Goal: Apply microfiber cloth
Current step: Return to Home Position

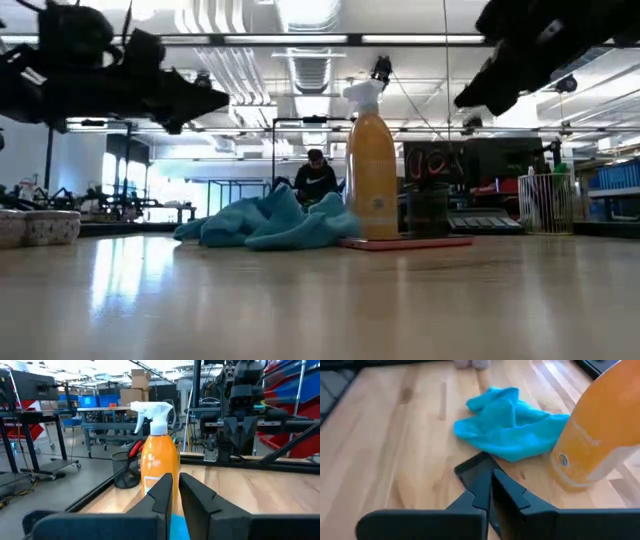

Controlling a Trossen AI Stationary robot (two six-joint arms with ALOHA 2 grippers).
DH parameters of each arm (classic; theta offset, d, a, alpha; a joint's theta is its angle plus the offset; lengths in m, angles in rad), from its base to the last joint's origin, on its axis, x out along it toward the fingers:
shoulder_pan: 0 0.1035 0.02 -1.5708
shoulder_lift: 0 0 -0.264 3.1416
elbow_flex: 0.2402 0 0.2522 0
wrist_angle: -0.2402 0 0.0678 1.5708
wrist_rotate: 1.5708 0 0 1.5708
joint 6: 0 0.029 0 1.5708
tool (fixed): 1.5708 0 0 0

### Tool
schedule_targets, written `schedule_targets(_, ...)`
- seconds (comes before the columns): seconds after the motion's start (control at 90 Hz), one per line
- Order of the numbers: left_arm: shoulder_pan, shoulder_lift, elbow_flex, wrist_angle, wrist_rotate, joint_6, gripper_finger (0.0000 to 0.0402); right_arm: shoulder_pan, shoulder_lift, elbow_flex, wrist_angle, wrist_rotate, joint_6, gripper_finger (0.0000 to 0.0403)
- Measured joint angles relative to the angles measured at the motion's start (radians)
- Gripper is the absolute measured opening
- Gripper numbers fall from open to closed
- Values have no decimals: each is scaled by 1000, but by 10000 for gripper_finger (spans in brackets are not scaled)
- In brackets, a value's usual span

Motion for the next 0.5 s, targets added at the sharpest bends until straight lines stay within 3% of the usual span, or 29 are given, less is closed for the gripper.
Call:
schedule_targets(0.056,0,-47,-25,1,0,-31,21,0,-62,-23,-13,-12,-10,0)
schedule_targets(0.278,-2,-207,-3,-293,1,-98,21,0,-266,-98,-3,-14,-43,0)
schedule_targets(0.5,-4,-336,-4,-380,1,-113,21,0,-444,-198,-3,-14,-48,0)
